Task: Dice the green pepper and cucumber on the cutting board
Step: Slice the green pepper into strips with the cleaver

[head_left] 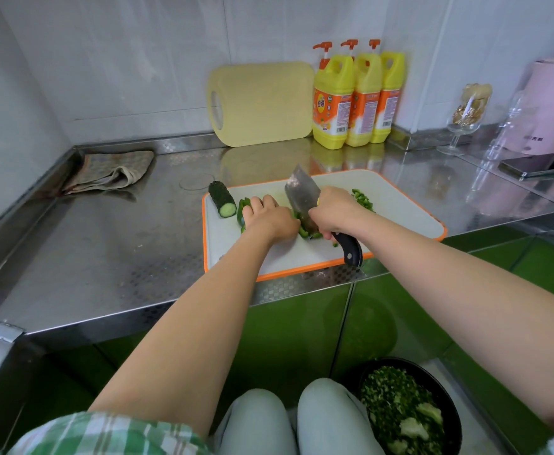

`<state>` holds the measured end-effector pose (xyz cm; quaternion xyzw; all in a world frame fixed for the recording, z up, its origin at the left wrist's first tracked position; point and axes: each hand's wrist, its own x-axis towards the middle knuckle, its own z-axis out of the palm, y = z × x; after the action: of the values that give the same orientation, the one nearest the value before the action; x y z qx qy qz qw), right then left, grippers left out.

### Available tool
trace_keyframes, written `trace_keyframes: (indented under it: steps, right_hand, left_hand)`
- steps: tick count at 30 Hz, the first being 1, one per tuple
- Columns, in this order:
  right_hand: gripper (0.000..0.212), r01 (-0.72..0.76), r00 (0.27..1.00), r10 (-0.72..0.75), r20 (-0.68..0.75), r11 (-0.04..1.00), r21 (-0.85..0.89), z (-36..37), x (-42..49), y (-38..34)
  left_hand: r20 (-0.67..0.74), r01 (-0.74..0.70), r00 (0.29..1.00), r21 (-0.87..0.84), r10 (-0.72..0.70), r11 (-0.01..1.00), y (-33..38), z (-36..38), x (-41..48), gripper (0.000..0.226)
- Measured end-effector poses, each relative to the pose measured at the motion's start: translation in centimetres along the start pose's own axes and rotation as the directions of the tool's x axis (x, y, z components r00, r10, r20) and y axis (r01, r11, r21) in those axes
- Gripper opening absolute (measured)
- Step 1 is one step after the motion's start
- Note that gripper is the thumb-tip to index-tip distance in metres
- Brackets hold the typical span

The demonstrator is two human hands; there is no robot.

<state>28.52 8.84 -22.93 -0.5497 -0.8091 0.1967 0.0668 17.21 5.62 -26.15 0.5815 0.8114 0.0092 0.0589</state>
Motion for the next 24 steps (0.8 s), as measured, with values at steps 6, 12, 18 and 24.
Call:
trace_keyframes:
  steps: [6,12,18,24]
  right_hand:
    - [0.032,-0.017,0.994,0.055,-0.093,0.931,0.365,-0.1,0.9,1.8]
    - [0.029,0.049,0.984,0.083,-0.159,0.727,0.685,-2.7,0.8,3.8]
    - [0.03,0.02,0.983,0.131,-0.126,0.61,0.792,-3.2,-0.1,6.7]
    - [0.03,0.005,0.987,0.121,-0.102,0.615,0.789,-3.2,-0.8,8.3]
  left_hand:
    - [-0.095,-0.043,0.994,0.032,0.046,0.999,-0.2,0.4,-0.2,0.045]
    - [-0.238,-0.127,0.961,0.06,0.137,0.99,-0.5,-1.6,-0.1,0.035]
    - [0.014,-0.548,0.834,0.135,0.552,0.825,-0.9,-2.6,0.5,0.071]
    - [0.1,-0.597,0.797,0.276,0.595,0.753,1.0,-2.7,2.2,0.066]
